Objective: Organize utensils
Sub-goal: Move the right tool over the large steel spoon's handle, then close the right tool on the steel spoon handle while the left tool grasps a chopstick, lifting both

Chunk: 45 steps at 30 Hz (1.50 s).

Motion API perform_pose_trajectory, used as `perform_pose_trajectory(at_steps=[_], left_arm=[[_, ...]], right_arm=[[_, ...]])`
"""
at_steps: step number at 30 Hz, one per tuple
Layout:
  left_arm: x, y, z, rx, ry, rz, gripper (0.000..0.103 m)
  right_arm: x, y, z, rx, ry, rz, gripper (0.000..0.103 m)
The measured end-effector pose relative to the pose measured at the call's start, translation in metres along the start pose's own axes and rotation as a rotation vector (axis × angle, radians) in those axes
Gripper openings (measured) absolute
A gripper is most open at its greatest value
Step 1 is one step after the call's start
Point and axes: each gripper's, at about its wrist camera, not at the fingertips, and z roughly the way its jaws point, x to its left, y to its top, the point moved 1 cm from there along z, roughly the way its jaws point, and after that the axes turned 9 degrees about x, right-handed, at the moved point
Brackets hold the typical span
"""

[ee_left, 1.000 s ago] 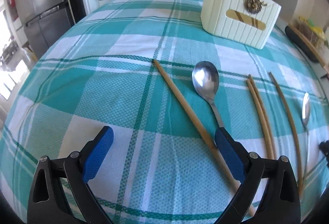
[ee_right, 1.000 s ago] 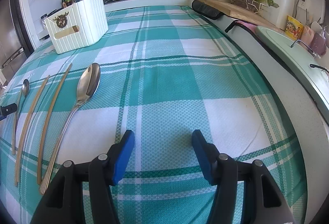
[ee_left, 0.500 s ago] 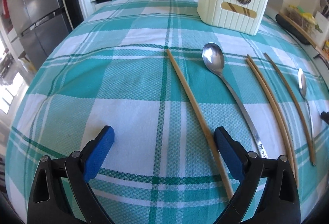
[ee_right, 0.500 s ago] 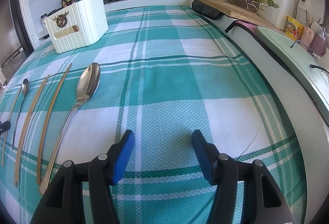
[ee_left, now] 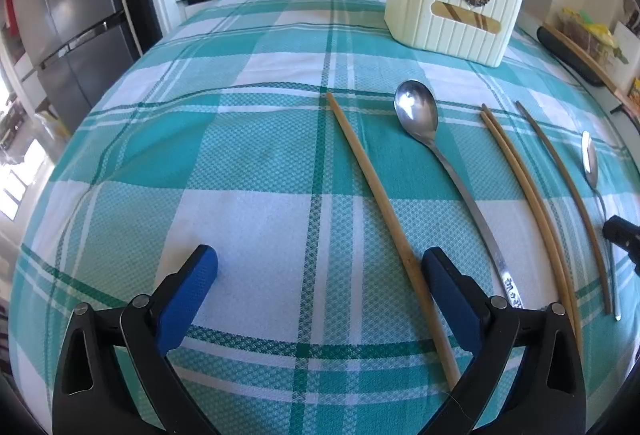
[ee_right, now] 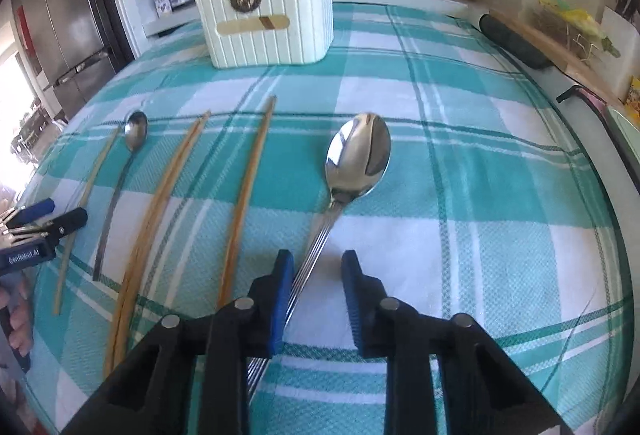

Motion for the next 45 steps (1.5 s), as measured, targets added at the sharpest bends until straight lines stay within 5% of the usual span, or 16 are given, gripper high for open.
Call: perform_pose_trajectory(at_steps=[3, 12, 14, 16, 20, 30, 33, 40, 45], left_arm=[[0.000, 0.000, 0.000, 0.000, -0.001, 0.002, 0.102], [0.019, -0.003, -0.003, 0.023, -0.017, 0.046, 0.102], [0.027, -0.004, -0.003, 0.028, -0.019, 0.051, 0.102], [0.033, -0.004, -0.003, 0.029, -0.028, 0.056, 0.103], [0.034, -0.003, -0.002, 0.028, -0.027, 0.062, 0.103], [0.035, -0.003, -0.001, 0.029, -0.029, 0.058, 0.103], [0.034, 0.000, -0.001, 0.058, -0.044, 0.100, 0.103], [0.042, 0.029, 0.007, 0.156, -0.134, 0.085, 0.101], [0.021, 0.057, 0.020, 0.176, -0.088, 0.139, 0.083]], right_arm=[[-0.016, -0.006, -0.003, 0.003, -0.016, 0.038, 0.005], [-0.073, -0.039, -0.024, -0.007, -0.160, 0.123, 0.009], [-0.076, -0.043, -0.027, -0.024, -0.156, 0.112, 0.014], [-0.078, -0.046, -0.028, -0.049, -0.164, 0.112, 0.030], [-0.082, -0.044, -0.026, -0.058, -0.130, 0.143, 0.040], [-0.082, -0.043, -0.025, -0.056, -0.131, 0.142, 0.042], [-0.081, -0.043, -0.025, -0.043, -0.081, 0.126, 0.061], [-0.083, -0.039, -0.025, 0.052, -0.063, 0.040, 0.062], [-0.093, -0.017, -0.014, 0.060, -0.070, 0.058, 0.062]])
